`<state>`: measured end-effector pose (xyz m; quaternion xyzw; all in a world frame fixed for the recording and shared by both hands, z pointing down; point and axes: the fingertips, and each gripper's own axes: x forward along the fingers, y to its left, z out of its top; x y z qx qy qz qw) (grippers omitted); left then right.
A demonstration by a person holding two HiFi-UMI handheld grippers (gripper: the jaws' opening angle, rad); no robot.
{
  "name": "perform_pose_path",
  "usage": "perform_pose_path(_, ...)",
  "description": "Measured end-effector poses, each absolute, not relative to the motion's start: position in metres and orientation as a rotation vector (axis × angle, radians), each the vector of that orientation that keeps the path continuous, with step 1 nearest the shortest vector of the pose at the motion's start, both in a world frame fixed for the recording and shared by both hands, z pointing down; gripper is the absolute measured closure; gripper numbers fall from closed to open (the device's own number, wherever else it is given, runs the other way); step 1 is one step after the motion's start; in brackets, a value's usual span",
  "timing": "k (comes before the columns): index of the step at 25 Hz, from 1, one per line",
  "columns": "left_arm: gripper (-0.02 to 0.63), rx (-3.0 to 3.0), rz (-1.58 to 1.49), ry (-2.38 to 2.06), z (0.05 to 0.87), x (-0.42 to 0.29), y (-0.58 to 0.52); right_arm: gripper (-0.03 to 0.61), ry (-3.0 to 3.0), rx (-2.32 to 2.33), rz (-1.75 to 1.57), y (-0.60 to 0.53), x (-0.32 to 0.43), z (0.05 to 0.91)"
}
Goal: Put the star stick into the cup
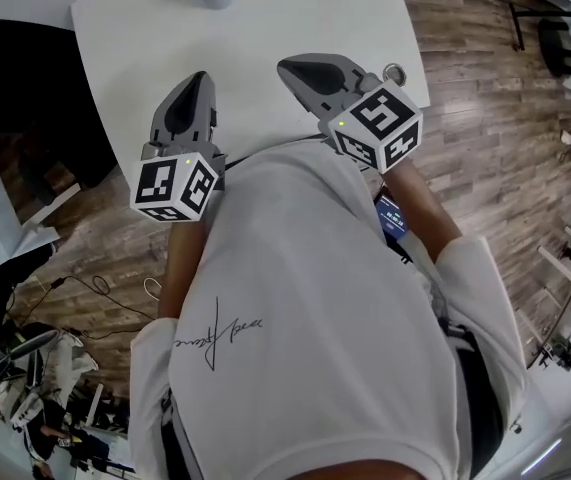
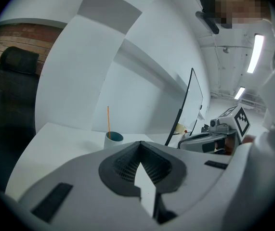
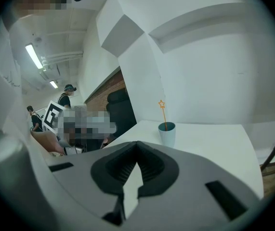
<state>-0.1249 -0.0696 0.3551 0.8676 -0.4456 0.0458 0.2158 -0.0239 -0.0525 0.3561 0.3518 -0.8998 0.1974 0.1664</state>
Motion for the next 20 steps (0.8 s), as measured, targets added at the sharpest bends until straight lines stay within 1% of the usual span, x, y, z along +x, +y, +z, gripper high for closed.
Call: perform_pose_path(20,0.606,2.422,0.049,-1.258,0.334,-0.139,-0.089,0.569,-2.515,0.983,0.524,-0.073,-0.031,0.356)
